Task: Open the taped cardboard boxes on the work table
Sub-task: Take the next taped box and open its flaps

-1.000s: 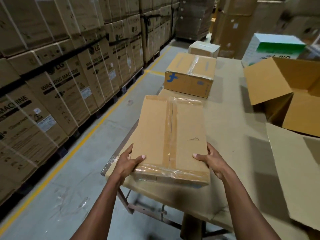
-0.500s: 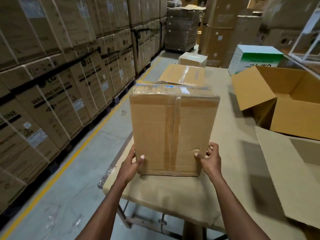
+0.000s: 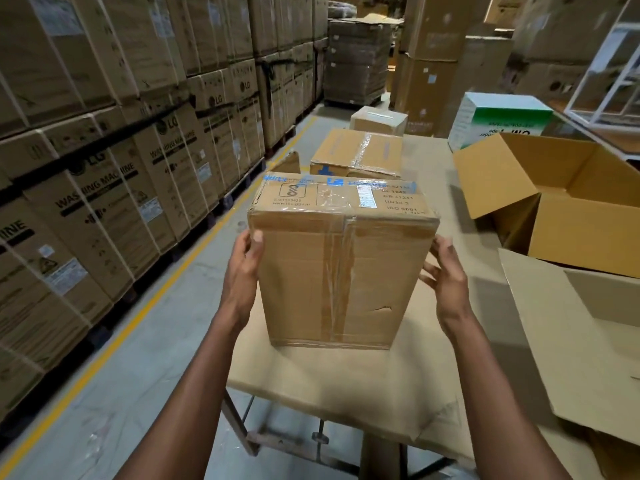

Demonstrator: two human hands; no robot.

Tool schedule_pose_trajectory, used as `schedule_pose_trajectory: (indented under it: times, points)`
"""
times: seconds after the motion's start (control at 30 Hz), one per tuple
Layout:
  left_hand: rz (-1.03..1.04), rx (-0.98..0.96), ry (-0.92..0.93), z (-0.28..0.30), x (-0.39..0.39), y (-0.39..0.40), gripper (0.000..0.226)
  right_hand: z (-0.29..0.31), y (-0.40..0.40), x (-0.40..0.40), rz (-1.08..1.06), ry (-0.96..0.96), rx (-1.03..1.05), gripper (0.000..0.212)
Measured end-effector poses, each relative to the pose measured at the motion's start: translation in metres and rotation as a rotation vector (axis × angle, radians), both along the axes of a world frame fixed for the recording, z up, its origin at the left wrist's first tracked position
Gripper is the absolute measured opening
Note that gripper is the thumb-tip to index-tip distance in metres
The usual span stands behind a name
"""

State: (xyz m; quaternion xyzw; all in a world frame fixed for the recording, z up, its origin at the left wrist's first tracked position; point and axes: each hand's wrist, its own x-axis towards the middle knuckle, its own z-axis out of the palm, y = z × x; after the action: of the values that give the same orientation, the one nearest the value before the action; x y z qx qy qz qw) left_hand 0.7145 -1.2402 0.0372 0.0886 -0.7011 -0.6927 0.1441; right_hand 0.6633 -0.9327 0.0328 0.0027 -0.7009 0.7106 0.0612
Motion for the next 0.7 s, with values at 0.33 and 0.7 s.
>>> schedule_pose_trajectory:
  times: [0.33, 0.7]
  points:
    - [0.191, -0.028, -0.095, 0.040, -0.023, 0.011, 0.049, 0.043, -0.017, -0.028, -0.177, -0.070, 0.121, 0.047]
    - [0.108, 0.134, 0.005, 0.017, -0.002, 0.004, 0.040, 0.021, -0.015, -0.007, -0.086, 0.080, -0.152, 0.025]
